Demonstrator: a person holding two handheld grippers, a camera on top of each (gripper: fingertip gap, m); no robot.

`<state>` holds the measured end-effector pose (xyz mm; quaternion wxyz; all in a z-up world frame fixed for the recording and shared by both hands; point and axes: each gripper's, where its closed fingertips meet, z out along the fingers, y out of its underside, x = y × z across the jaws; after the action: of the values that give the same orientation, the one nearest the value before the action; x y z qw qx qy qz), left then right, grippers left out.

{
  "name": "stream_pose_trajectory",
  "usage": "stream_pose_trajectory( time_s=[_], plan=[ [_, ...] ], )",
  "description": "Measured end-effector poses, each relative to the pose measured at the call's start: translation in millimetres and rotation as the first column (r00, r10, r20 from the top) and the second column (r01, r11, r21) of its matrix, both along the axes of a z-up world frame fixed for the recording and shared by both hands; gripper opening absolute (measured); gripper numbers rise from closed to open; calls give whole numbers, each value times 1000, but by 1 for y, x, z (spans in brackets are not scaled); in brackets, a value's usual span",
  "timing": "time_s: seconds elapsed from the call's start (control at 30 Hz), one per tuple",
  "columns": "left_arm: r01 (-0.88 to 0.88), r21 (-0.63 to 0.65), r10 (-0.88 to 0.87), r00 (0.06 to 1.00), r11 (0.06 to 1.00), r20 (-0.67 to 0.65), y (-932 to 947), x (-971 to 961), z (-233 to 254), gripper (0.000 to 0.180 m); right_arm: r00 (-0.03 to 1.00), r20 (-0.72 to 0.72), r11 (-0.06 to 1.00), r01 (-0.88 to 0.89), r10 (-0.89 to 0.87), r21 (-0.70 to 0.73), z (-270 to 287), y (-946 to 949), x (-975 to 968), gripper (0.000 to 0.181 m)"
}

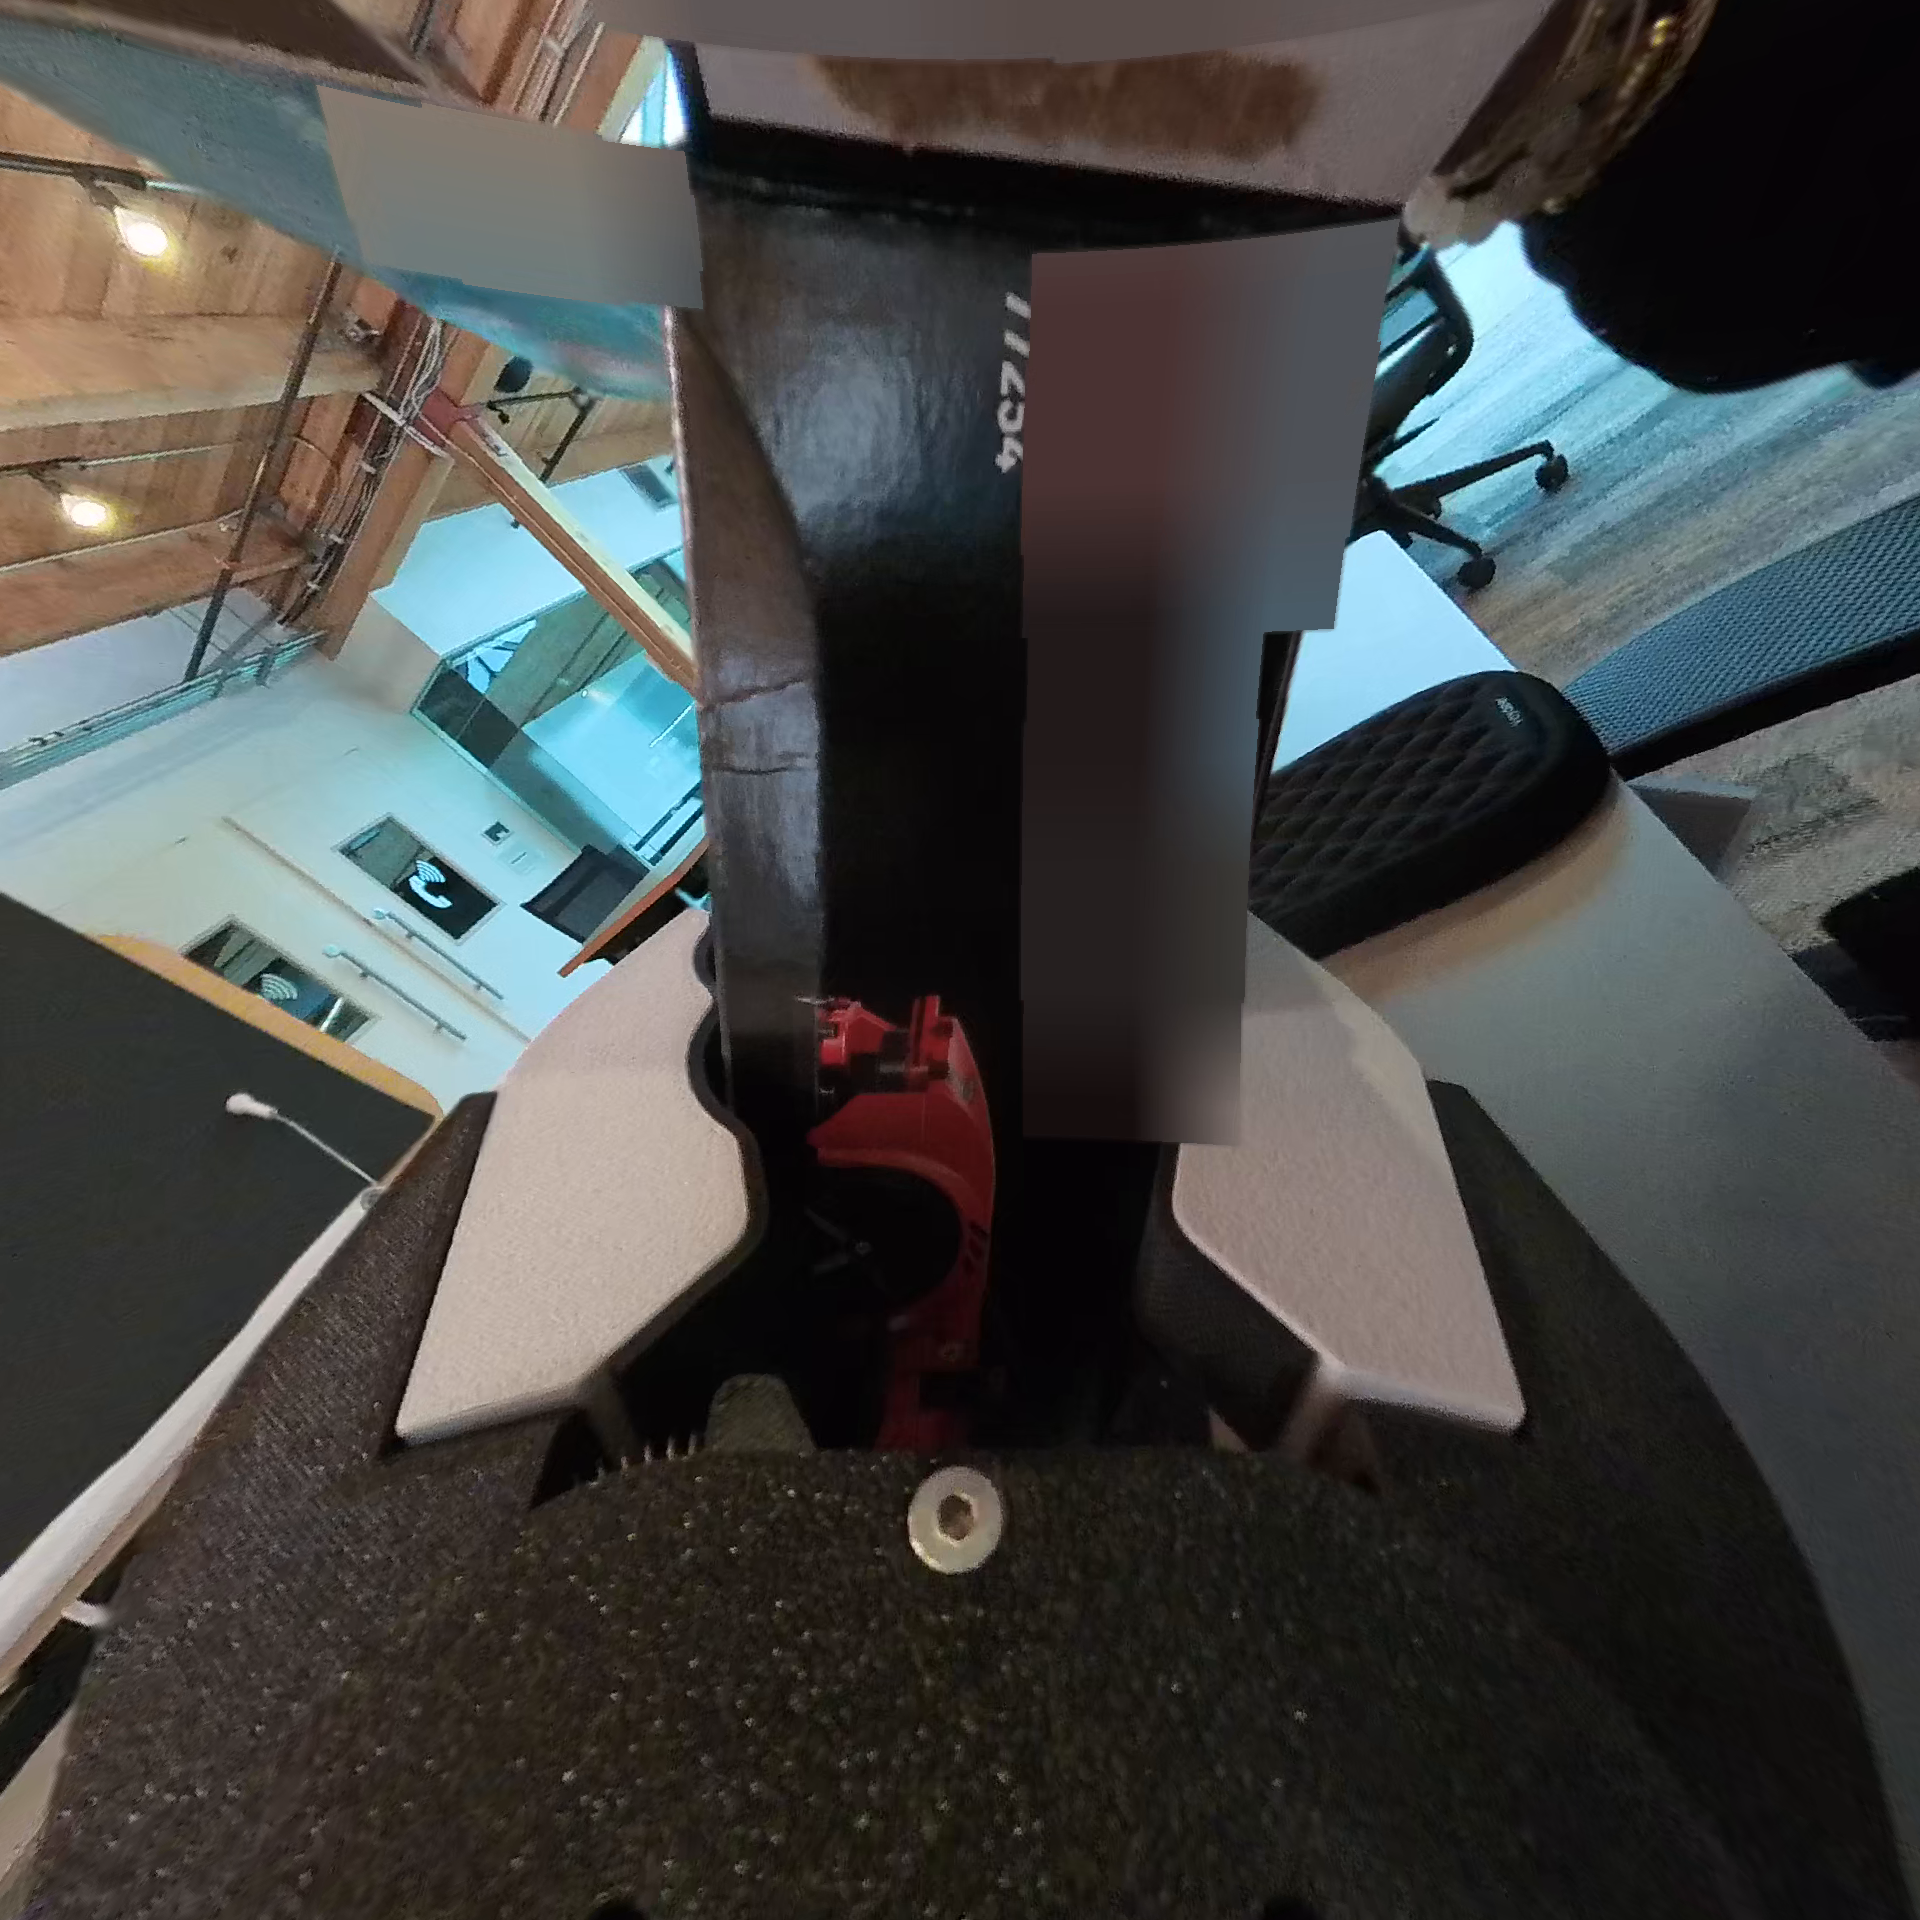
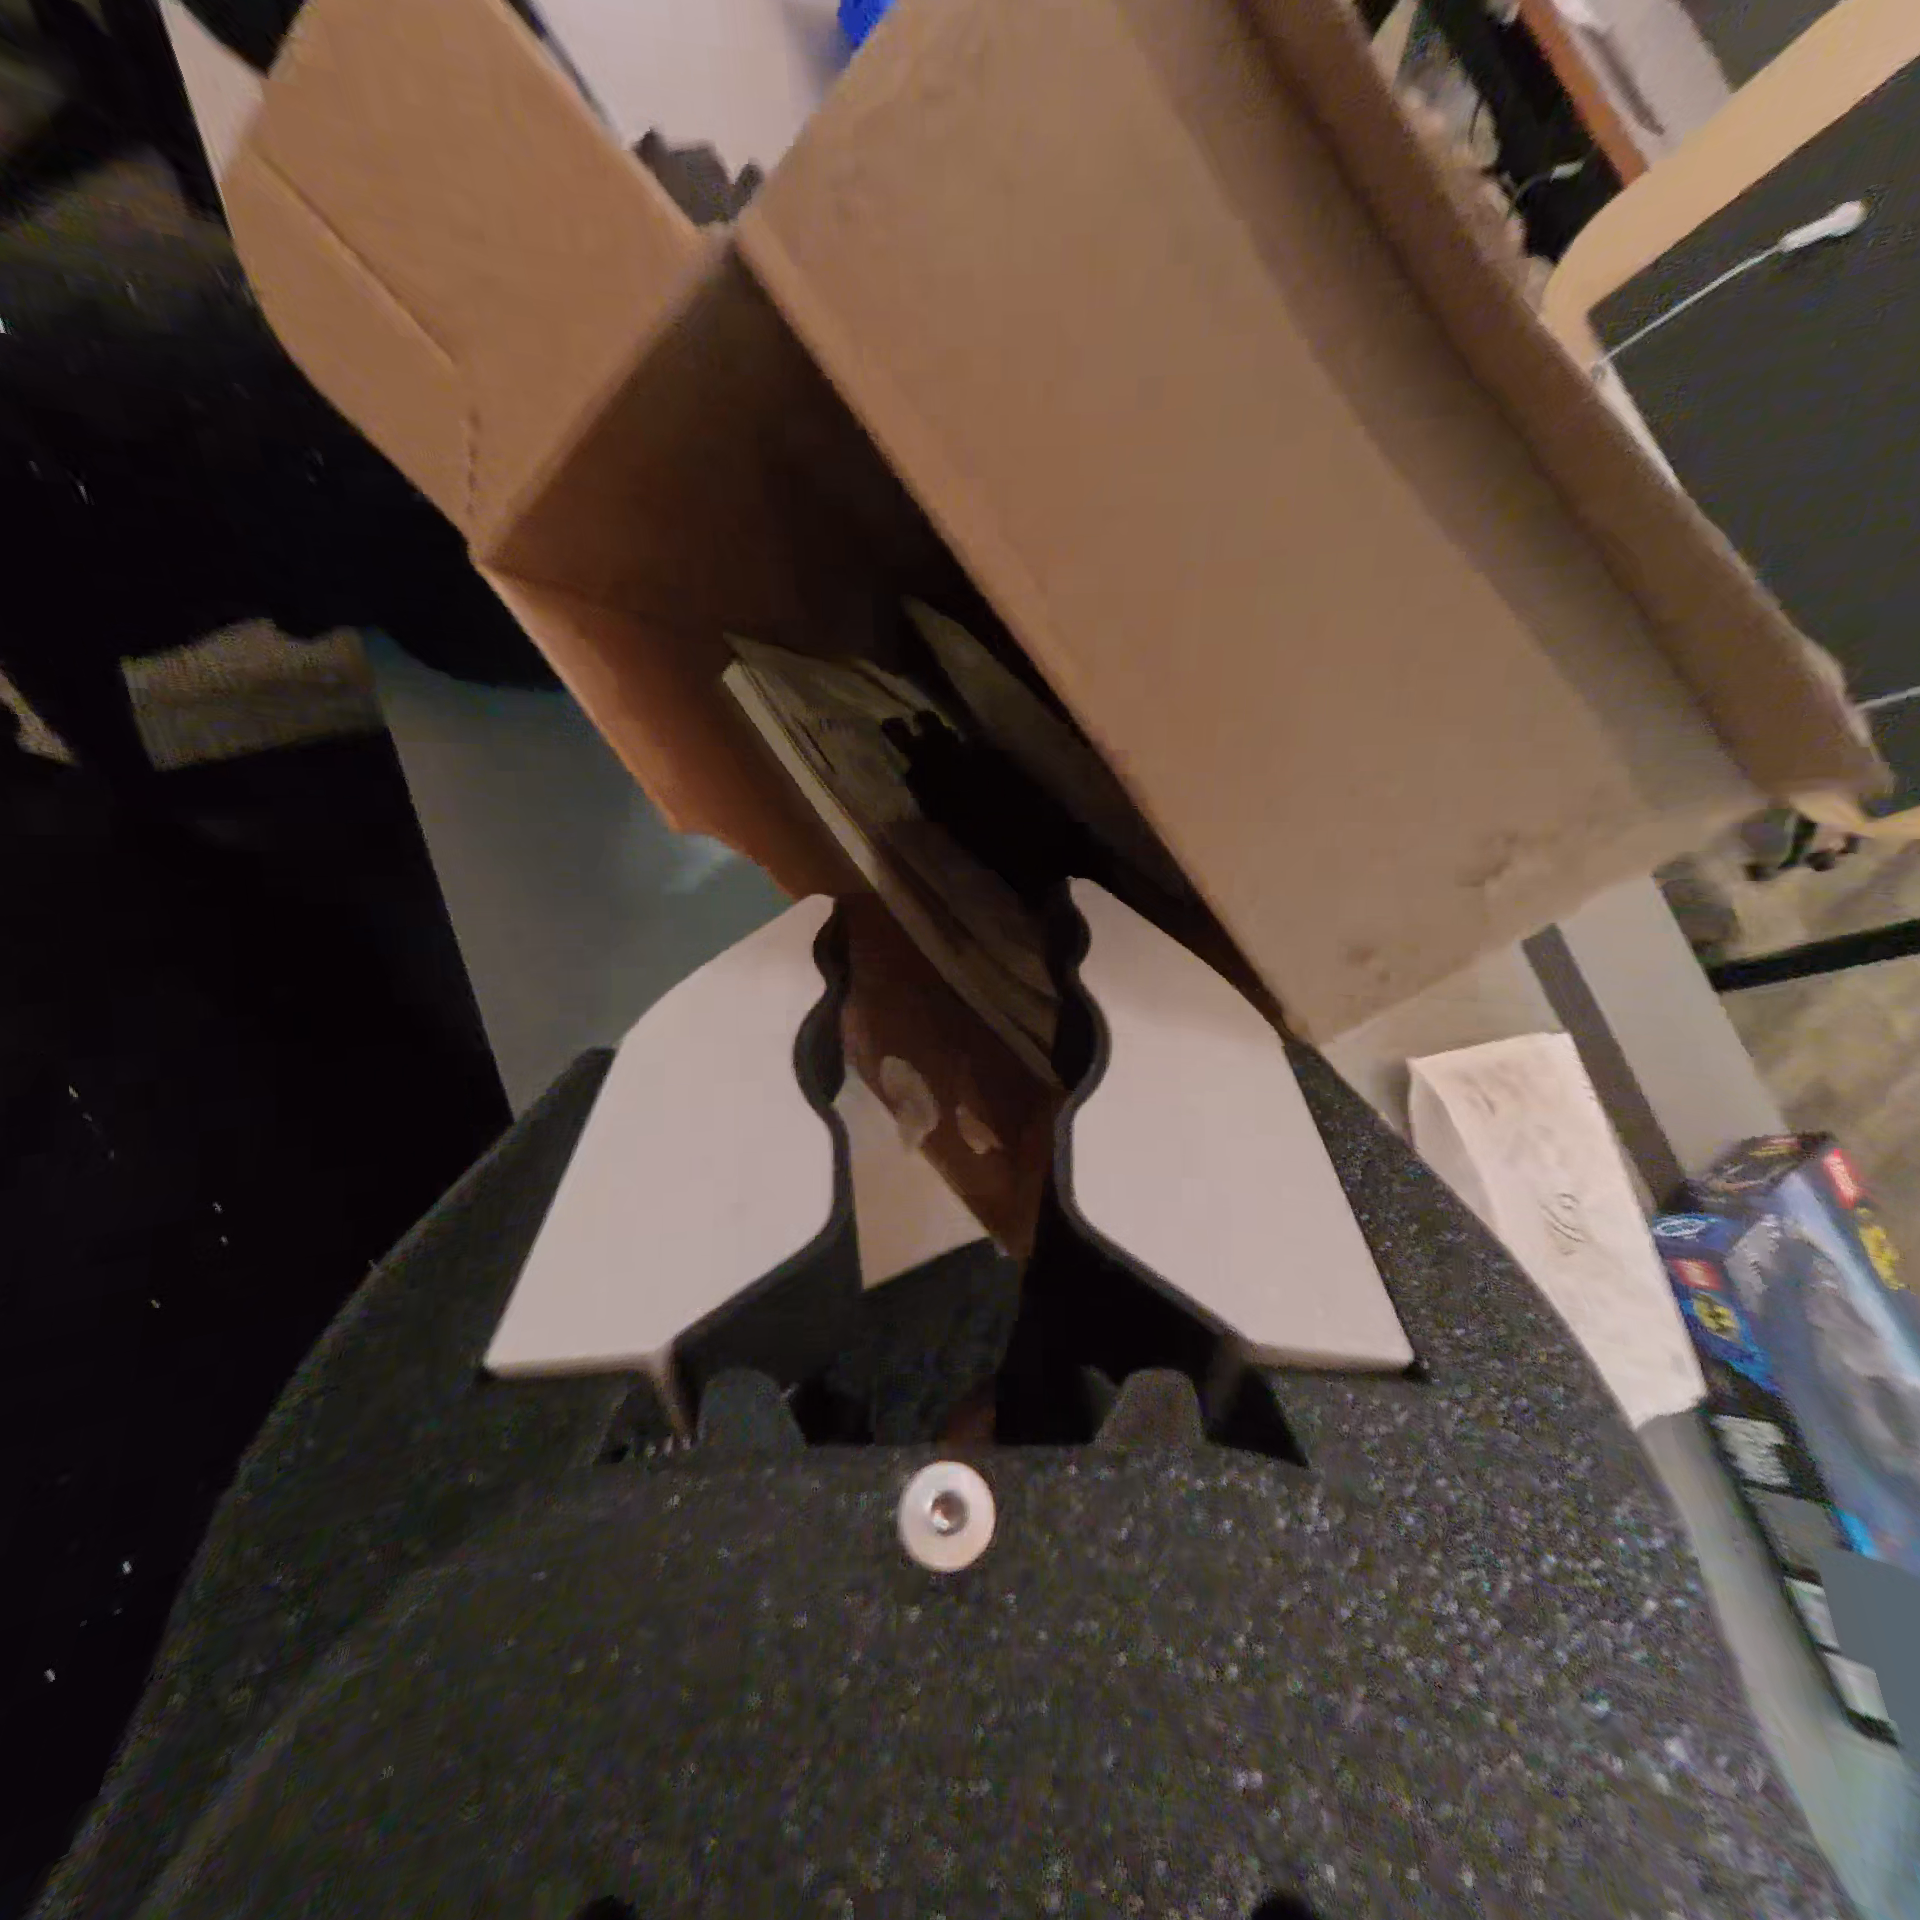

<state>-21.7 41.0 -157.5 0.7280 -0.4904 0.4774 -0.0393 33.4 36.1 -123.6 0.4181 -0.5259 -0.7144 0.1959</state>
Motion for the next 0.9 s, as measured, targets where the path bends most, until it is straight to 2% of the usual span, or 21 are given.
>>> stream_pose_trajectory(
  time_s=[0.17, 0.27, 0.33, 0.37, 0.4, 0.5, 0.63, 0.83, 0.9],
  plan=[
    [-64, 18, 63, 997, 998, 42, 5, 1, 7, 87, 996, -90, 995, -2, -7, -104, 6, 5, -3, 38],
    [-110, -113, 121, 988, 987, 97, 17, -9, 5, 105, 995, -95, 994, -17, 7, -103, 7, 5, -10, 36],
    [-157, -200, 166, 986, 967, 31, 25, -14, -6, 110, 995, -94, 995, -30, 20, -100, 7, 4, -15, 37],
    [-169, -198, 167, 986, 965, -27, 26, -14, -11, 100, 995, -98, 994, -39, 28, -105, 9, 4, -19, 36],
    [-187, -161, 176, 981, 969, -83, 28, -13, -13, 87, 995, -98, 994, -41, 31, -105, 9, 3, -23, 36],
    [-230, -51, 222, 968, 972, -119, 34, -11, -9, 81, 994, -110, 999, -21, 16, -47, 10, 7, -26, 37],
    [-262, 15, 261, 955, 965, -143, 38, -16, 3, 79, 985, -173, 999, 19, -26, -39, 16, 12, -18, 38],
    [-316, 188, 354, 906, 930, -233, 39, -30, 39, 79, 954, -292, 993, 30, -64, -118, 24, 23, -7, 35],
    [-294, 264, 367, 882, 919, -295, 35, -33, 51, 79, 939, -335, 994, 49, -78, -94, 30, 27, -5, 33]
  ],
)
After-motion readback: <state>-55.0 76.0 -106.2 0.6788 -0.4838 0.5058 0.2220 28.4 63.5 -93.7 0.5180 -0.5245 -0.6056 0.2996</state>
